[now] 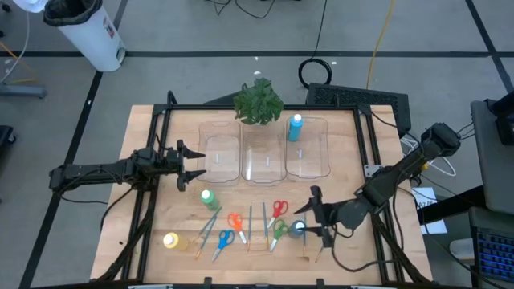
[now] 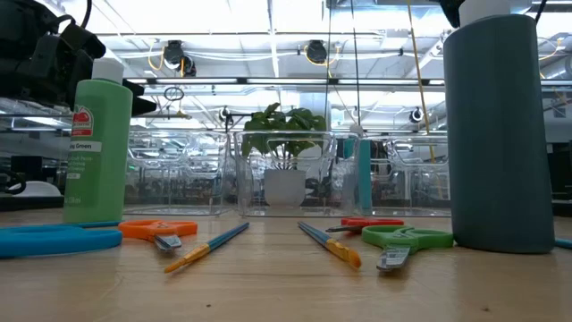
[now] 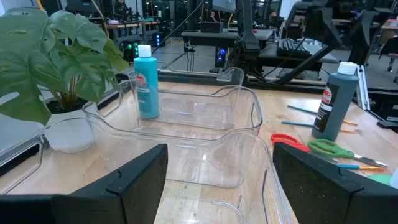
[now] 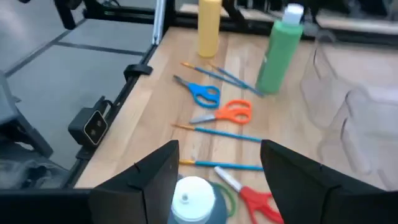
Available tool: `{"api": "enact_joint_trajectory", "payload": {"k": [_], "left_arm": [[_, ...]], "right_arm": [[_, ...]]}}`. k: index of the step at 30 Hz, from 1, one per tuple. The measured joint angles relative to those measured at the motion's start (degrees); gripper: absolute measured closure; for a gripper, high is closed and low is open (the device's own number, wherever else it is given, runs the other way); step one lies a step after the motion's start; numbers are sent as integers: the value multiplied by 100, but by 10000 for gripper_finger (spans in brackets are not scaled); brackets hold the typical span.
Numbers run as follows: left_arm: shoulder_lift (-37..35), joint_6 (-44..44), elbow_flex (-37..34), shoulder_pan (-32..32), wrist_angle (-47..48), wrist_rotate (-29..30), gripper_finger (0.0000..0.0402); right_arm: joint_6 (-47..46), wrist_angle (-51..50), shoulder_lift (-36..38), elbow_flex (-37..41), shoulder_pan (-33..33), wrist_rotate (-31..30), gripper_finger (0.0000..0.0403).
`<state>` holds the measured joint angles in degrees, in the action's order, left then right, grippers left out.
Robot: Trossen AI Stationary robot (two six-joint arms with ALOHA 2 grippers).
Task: Pick & Place Paint Supplies
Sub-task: Put the blue paint bottle into the right transparent bin
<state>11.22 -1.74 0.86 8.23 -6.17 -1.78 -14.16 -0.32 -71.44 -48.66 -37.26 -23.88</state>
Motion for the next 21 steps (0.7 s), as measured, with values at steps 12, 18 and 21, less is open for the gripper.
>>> {"api": "enact_joint_trajectory", "payload": {"k": [12, 18, 21], "left_arm": [[0, -1, 0, 0, 0, 0, 107], [2, 0, 0, 0, 2, 0, 107], [2, -1, 0, 1, 2, 0, 108]], "right_arm": [[-325, -107, -254, -14, 0, 664, 129], [-352, -261, -231, -16, 15, 442, 151], [-545, -268, -228, -16, 11, 451, 164]]}}
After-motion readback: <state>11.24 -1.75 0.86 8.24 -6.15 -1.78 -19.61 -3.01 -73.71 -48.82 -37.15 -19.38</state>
